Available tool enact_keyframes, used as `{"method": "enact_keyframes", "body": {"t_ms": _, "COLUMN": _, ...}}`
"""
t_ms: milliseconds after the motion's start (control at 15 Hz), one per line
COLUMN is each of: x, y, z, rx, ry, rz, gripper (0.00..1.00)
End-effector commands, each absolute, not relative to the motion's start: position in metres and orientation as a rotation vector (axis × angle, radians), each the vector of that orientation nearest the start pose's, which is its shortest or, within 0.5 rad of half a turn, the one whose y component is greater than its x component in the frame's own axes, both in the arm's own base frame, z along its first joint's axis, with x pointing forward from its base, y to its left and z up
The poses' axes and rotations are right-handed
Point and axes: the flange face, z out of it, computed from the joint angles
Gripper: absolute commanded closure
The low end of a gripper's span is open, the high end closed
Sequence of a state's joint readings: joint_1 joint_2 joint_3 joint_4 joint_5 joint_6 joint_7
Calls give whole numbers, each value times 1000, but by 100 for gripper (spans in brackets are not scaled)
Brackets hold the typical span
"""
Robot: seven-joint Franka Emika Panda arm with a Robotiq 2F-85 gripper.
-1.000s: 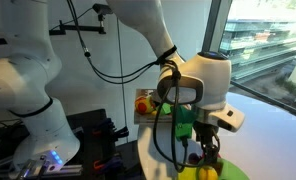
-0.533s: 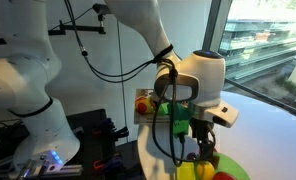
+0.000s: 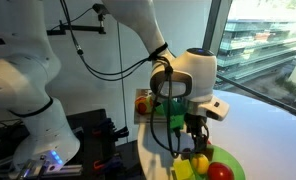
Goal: Pick up the yellow lemon toy and put in the green bowl, slide the green bowl a little to the left
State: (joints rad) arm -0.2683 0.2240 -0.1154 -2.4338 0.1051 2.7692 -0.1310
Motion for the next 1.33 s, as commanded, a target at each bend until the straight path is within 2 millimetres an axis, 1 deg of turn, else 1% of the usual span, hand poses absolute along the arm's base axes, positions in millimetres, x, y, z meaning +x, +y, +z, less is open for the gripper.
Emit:
{"method": "enact_keyframes", "body": {"t_ms": 0, "x": 454, "y": -179, "z": 235, "rx": -3100, "ry": 468, "rz": -206, "gripper": 0}}
{"method": "enact_keyframes", "body": {"t_ms": 267, "x": 452, "y": -180, "z": 237, "rx": -3115, "ry": 470, "rz": -200, "gripper": 0}}
{"method": "enact_keyframes", "body": {"t_ms": 533, "x": 452, "y": -190, "z": 245, "rx": -3124, "ry": 499, "rz": -217, "gripper": 0}}
{"method": "enact_keyframes", "body": {"t_ms": 867, "x": 449, "y": -199, "z": 266, "rx": -3129, "ry": 519, "rz": -261, "gripper": 0}}
{"method": "enact_keyframes", "body": {"t_ms": 1267, "x": 440, "y": -199, "z": 296, "rx": -3147, "ry": 468, "rz": -255, "gripper": 0}}
